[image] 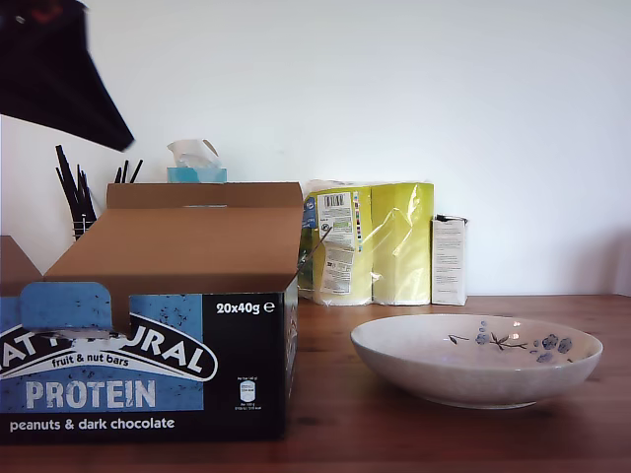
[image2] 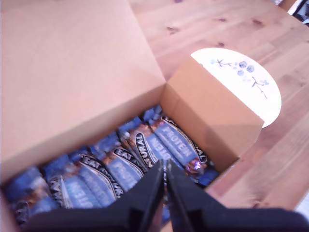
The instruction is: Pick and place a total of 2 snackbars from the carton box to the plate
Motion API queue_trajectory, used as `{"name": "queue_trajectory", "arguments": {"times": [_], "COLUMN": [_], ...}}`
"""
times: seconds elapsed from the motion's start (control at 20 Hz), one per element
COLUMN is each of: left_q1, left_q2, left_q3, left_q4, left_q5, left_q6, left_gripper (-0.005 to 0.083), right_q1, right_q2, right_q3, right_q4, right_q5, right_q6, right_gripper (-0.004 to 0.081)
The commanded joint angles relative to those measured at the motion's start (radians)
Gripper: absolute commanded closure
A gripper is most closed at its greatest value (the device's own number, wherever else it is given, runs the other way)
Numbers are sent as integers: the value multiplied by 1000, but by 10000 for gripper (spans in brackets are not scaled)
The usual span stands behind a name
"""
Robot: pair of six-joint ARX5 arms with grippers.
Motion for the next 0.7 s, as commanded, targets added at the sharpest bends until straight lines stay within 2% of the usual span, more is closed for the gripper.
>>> {"name": "queue_trajectory", "arguments": {"times": [0.0,0.1,0.2,0.3,0.65], "left_q1": [-25,-60,-76,-76,-92], "left_q2": [49,134,228,322,521], "left_q3": [53,127,194,247,291], "left_q4": [-34,-79,-120,-155,-154], "left_q5": [-35,-79,-83,-82,-115], "left_q6": [-40,-92,-131,-151,-148], "left_gripper": [706,564,364,249,245], "right_q1": [4,4,4,4,4], "right_q2": [14,26,37,48,72], "right_q3": [-6,-6,-6,-6,-6], "right_q4": [17,19,21,24,27], "right_q5": [-1,-1,-1,-1,0], "right_q6": [2,1,1,1,0], "right_gripper": [783,783,783,783,783]}}
